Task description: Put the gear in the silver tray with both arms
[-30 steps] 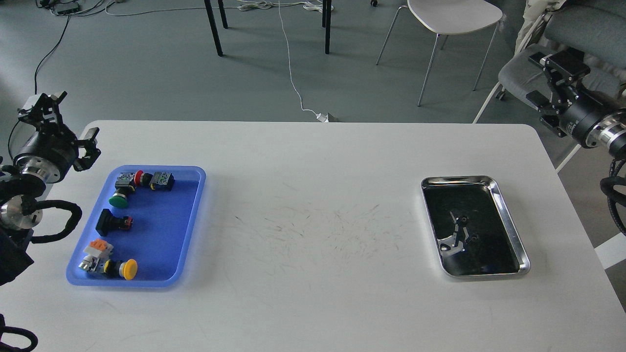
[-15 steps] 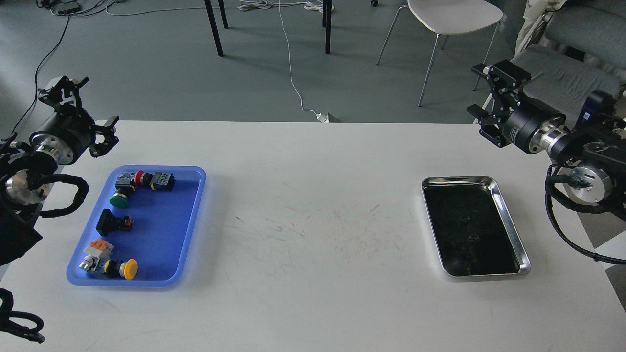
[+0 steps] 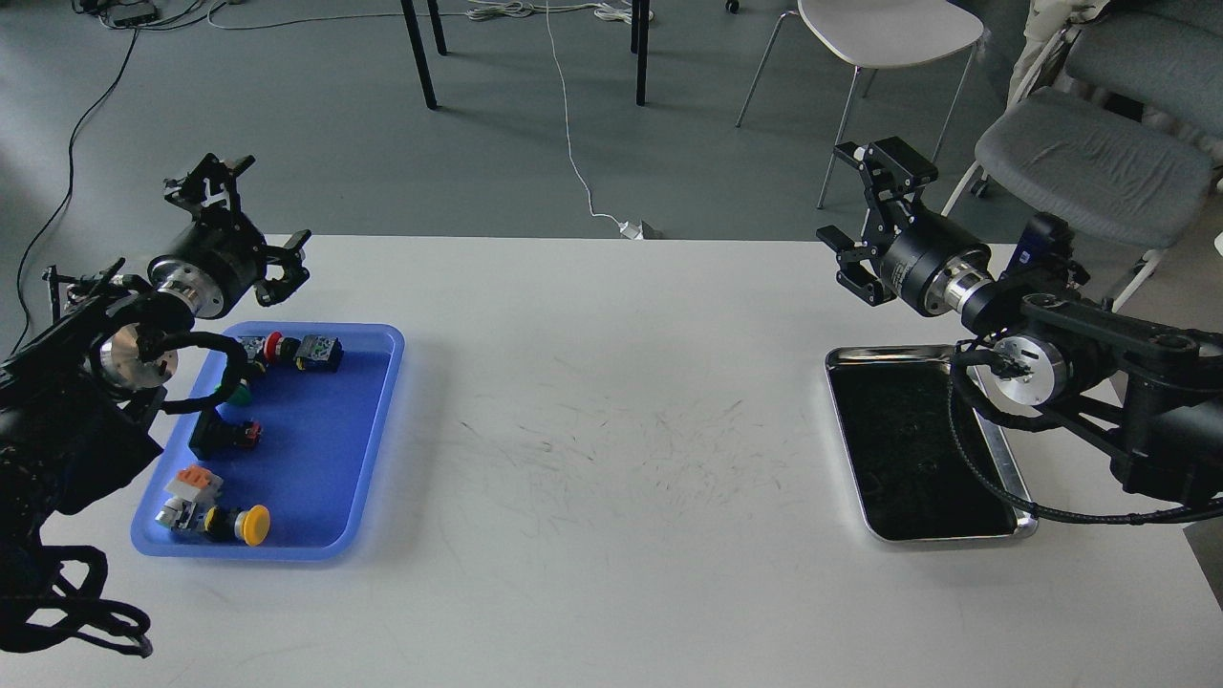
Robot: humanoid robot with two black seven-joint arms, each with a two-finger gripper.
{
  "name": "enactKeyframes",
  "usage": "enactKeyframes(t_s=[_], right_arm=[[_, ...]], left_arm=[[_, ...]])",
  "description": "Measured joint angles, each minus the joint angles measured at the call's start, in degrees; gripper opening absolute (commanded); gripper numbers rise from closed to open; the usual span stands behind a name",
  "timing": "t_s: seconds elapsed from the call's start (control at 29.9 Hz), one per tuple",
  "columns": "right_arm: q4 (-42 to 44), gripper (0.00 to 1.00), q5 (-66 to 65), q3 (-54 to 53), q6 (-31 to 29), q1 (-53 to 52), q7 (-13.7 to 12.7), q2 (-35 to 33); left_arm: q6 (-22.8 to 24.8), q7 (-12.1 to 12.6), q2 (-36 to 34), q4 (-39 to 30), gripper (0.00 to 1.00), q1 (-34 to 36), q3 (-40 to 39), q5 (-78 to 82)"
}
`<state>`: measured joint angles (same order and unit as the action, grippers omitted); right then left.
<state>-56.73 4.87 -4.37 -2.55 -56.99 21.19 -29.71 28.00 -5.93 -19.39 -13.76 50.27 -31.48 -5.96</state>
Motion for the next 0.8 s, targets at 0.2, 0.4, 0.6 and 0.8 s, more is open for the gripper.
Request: enactKeyframes(t_s=[0.2, 0.4, 0.6, 0.8], right_arm=[[0.0, 0.99, 7.0, -2.6, 0.0, 0.4, -0.2, 0.5], [0.4, 0.99, 8.7, -5.3, -0.1, 2.4, -0.2, 0.6], [0.2, 0.99, 8.6, -5.4, -0.2, 2.8, 0.0, -0.1], [0.0, 0.99, 8.4, -7.0, -0.1, 2.6, 0.1, -0.2]], left_arm=[[0.0, 3.8, 1.4, -0.3, 1.00, 0.5, -1.9, -2.2], [0.0, 3.6, 4.1, 0.1, 1.00, 0.9, -1.8, -2.8], [0.0, 5.1, 4.0, 0.4, 1.00, 2.8, 3.9, -1.8], [0.0, 2.3, 3.0, 0.1, 1.00, 4.2, 4.8, -2.4]])
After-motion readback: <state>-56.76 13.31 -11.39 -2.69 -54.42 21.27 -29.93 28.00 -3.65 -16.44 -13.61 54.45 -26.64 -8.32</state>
